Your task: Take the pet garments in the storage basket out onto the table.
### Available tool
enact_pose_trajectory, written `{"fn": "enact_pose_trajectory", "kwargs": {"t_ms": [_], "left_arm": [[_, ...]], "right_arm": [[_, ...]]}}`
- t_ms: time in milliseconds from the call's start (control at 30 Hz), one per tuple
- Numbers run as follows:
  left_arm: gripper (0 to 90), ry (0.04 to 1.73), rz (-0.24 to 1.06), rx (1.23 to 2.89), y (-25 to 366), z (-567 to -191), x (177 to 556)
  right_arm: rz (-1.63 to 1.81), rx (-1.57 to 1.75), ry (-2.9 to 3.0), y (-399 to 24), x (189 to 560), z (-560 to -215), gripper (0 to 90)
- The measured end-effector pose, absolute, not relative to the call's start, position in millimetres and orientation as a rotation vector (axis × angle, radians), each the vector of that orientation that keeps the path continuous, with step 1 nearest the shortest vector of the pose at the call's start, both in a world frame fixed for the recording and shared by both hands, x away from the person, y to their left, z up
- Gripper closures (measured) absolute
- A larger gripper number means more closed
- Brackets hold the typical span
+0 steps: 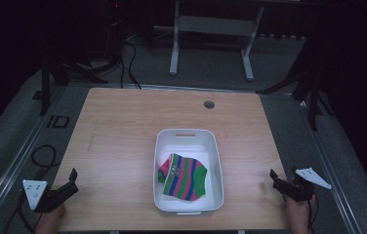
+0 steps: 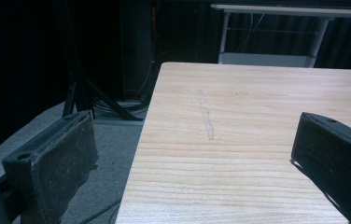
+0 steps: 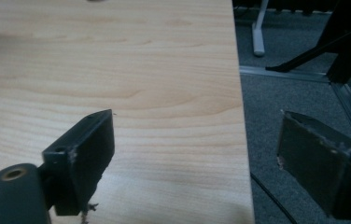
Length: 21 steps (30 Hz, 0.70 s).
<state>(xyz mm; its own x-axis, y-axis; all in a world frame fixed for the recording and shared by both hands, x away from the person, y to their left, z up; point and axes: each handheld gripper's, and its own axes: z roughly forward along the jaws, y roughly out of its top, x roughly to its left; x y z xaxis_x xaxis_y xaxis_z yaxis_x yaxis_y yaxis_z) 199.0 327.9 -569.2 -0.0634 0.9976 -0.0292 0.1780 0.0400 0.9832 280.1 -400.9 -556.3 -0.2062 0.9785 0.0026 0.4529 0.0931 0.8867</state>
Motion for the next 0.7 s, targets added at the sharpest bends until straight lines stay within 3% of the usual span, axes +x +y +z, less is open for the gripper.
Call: {"fn": "enact_pose_trajectory", "kwargs": {"t_ms": [700], "left_arm": [[0.9, 1.408, 1.13, 1.279, 329, -569, 199]], "right_arm": [[1.036, 1.425, 1.964, -396, 293, -558, 10.7]]}}
